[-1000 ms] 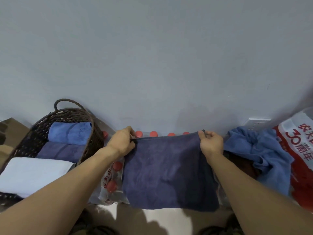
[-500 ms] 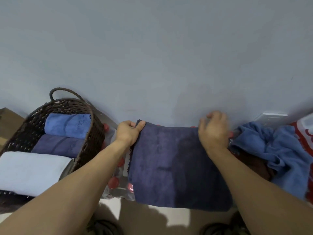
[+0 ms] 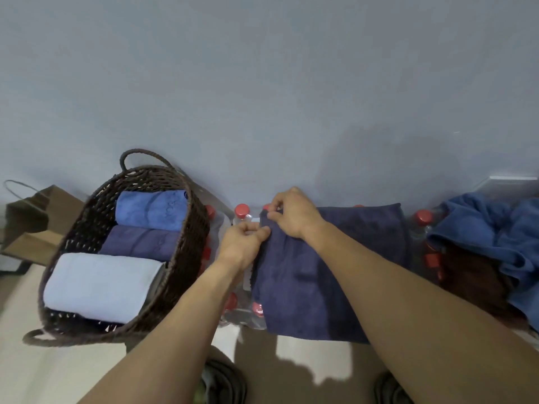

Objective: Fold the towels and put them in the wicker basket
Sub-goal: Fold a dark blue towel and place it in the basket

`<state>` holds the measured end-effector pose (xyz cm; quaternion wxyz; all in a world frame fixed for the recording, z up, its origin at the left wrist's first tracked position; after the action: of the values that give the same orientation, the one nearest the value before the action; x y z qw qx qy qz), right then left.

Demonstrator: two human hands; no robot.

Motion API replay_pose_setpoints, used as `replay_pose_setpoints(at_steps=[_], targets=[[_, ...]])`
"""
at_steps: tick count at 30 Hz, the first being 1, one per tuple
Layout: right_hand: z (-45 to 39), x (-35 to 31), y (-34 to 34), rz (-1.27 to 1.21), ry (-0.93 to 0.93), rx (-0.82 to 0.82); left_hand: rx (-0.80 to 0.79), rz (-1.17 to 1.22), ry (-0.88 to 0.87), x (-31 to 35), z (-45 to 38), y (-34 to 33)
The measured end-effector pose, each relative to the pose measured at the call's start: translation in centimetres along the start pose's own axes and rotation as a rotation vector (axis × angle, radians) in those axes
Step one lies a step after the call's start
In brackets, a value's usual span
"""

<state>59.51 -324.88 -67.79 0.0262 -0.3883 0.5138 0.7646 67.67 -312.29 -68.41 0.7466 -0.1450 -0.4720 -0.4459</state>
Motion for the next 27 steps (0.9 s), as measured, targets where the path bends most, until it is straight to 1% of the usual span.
replay_pose_setpoints(at_steps=[2,4,6,8,10,13,17,19,21,24,27], targets=[[-0.4,0.1,0.0,0.056,-0.057,0.027,0.030,-0.061,-0.010,-1.1,1.6,0.2],[-0.7,-0.1,-0.1,0.127,-0.074,0.048,0.064,-0.084,-0.019,-2.2,3.8,0.7],[-0.9,-0.5,-0.2,0.168,-0.068,0.062,0.098,-0.066,-0.040,-3.3,6.0,1.4],[-0.9,-0.5,-0.2,0.168,-0.070,0.061,0.090,-0.008,-0.051,-4.4,8.0,1.6],[-0.6,-0.5,-0.1,0.158,-0.069,0.056,0.090,0.035,-0.066,-5.1,9.7,1.8],[-0.1,-0.4,0.1,0.112,-0.073,0.046,0.145,0.029,-0.117,-5.5,10.9,2.3],[0.5,0.0,-0.1,-0.020,-0.051,-0.061,0.162,0.006,-0.129,-5.4,11.4,2.6],[0.8,0.3,-0.3,-0.071,-0.026,-0.086,0.187,0.053,-0.122,-5.4,11.6,2.7],[0.9,0.6,-0.3,-0.095,-0.021,-0.056,0.182,0.123,-0.076,-5.5,11.5,2.5],[0.7,0.9,-0.5,-0.092,-0.038,0.003,0.090,0.116,-0.012,-5.9,11.1,1.7],[0.5,0.8,-0.7,-0.068,-0.056,0.054,0.097,0.033,-0.087,-5.4,10.7,2.2]])
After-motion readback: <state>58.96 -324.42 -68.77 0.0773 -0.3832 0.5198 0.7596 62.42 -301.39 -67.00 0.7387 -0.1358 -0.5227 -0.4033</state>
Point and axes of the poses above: each hand's wrist, its own z-axis away from the middle knuckle, its own y-axis out of the back of the hand, x = y × z, the point moved 7 cm from there along -z, towards the middle knuckle, and after that the axes turned 4 degrees about x, right-handed, at the moved point
